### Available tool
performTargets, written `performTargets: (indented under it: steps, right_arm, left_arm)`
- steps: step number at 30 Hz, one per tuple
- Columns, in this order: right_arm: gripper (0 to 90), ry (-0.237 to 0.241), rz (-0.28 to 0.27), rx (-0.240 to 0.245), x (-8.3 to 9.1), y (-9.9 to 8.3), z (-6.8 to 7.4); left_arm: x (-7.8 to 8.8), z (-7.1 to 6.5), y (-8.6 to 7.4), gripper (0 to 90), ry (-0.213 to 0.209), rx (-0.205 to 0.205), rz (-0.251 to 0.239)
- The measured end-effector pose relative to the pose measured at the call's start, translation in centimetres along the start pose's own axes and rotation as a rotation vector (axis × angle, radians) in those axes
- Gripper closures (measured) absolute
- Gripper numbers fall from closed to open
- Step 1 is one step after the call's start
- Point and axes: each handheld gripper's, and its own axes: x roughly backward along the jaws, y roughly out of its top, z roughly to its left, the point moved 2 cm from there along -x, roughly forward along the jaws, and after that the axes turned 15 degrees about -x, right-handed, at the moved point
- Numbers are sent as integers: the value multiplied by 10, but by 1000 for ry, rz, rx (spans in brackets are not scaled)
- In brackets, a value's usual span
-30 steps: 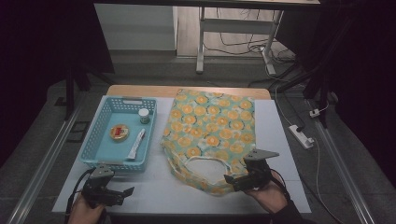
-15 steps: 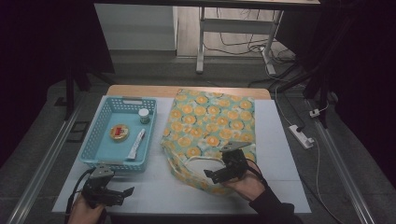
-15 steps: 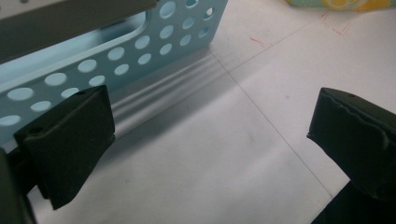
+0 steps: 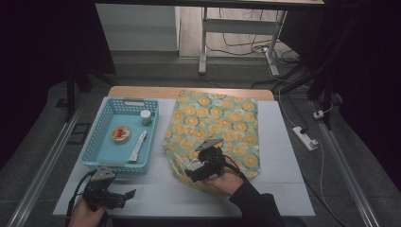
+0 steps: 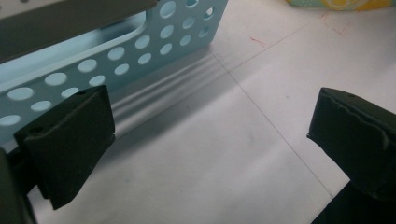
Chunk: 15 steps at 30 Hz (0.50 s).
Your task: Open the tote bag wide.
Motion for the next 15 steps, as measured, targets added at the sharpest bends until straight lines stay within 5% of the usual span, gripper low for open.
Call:
performTargets:
  steps: [9,15]
  right_arm:
    - [89,-28,38,37,-22,3,5]
    - [170,-39,74,60,-19,-6,1]
  left_arm:
    - [0,0,0,4,1,0,1]
    - [0,0,0,4,1,2,-1]
